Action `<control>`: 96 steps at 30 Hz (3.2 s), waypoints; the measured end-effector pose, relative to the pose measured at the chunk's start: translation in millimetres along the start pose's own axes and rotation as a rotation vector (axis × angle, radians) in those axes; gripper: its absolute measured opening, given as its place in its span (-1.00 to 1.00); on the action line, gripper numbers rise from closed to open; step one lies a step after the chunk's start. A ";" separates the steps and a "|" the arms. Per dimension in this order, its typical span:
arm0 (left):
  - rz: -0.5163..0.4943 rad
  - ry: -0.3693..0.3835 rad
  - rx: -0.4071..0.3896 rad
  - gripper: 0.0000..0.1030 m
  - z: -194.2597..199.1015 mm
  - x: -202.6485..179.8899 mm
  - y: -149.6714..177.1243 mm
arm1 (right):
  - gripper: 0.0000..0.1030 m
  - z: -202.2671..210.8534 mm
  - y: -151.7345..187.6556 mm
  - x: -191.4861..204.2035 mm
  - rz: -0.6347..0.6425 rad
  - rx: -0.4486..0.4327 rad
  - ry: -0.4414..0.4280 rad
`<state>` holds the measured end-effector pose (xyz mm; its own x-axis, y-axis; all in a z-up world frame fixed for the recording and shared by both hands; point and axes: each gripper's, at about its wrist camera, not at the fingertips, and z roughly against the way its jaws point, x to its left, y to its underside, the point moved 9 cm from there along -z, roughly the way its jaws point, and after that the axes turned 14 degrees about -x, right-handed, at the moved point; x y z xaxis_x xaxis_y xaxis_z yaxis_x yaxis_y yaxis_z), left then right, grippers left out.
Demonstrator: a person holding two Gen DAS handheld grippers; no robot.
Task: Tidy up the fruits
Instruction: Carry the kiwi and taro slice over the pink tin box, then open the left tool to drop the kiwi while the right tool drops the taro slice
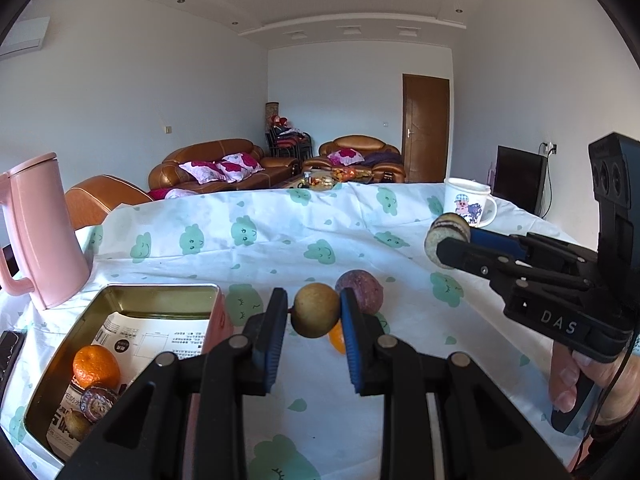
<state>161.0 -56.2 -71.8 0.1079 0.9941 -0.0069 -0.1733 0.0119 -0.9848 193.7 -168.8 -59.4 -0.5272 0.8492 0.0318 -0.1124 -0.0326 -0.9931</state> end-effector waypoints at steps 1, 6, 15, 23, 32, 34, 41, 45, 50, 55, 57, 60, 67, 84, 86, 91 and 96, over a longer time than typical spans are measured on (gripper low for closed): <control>0.001 -0.002 -0.006 -0.45 0.9 0.4 -0.7 | -0.34 1.0 -0.8 0.1 0.001 -0.006 0.000; 0.002 -0.010 -0.027 -0.45 4.5 1.7 -3.5 | -0.34 6.0 -4.4 2.2 0.013 -0.033 0.002; 0.002 -0.028 -0.076 -0.45 12.2 4.0 -9.5 | -0.34 14.4 -8.5 7.3 0.023 -0.067 -0.003; 0.009 -0.027 -0.081 -0.45 13.4 5.2 -10.0 | -0.34 15.9 -8.3 11.2 0.024 -0.067 -0.019; 0.021 -0.023 -0.077 -0.45 13.0 5.9 -10.7 | -0.34 15.0 -5.5 22.2 0.035 -0.047 -0.022; 0.028 -0.028 -0.071 -0.45 11.9 7.2 -9.9 | -0.34 13.2 -4.8 22.8 0.025 -0.041 -0.017; 0.050 -0.021 -0.071 -0.45 12.5 9.7 -9.4 | -0.34 9.9 -3.6 25.8 0.011 -0.033 -0.004; 0.071 -0.011 -0.064 -0.45 11.6 13.0 -8.7 | -0.34 7.5 -2.3 31.2 -0.005 -0.023 -0.012; 0.093 -0.001 -0.054 -0.45 11.7 17.6 -7.1 | -0.34 0.2 -0.4 43.4 -0.006 -0.001 -0.032; 0.111 0.001 -0.035 -0.45 14.5 25.9 -5.0 | -0.34 -5.9 -5.0 62.6 0.017 0.010 -0.065; 0.119 -0.005 -0.037 -0.45 17.8 32.0 -6.6 | -0.34 -7.1 -9.3 71.9 0.029 0.006 -0.083; 0.119 -0.014 -0.032 -0.45 22.1 40.4 -8.7 | -0.34 -9.7 -15.8 87.4 0.045 0.001 -0.114; 0.117 -0.061 -0.002 -0.45 35.9 76.3 -5.9 | -0.33 -21.4 -23.1 125.2 0.077 0.007 -0.185; 0.188 -0.174 0.095 -0.46 39.4 153.9 21.5 | -0.33 -62.7 27.0 196.4 0.137 0.171 -0.294; 0.192 -0.166 0.102 -0.46 37.2 153.2 24.1 | -0.33 -66.5 31.0 196.6 0.144 0.185 -0.285; 0.196 -0.172 0.126 -0.46 30.4 156.0 29.0 | -0.33 -81.4 38.1 194.5 0.150 0.231 -0.260; 0.197 -0.175 0.144 -0.34 28.4 159.8 31.5 | -0.30 -86.3 45.6 196.0 0.134 0.280 -0.276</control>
<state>144.9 106.1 -99.0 -0.1100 0.9820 -0.1534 -0.3123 -0.1807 -0.9327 157.9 41.6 -108.2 -0.7543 0.6559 -0.0291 -0.2318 -0.3075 -0.9229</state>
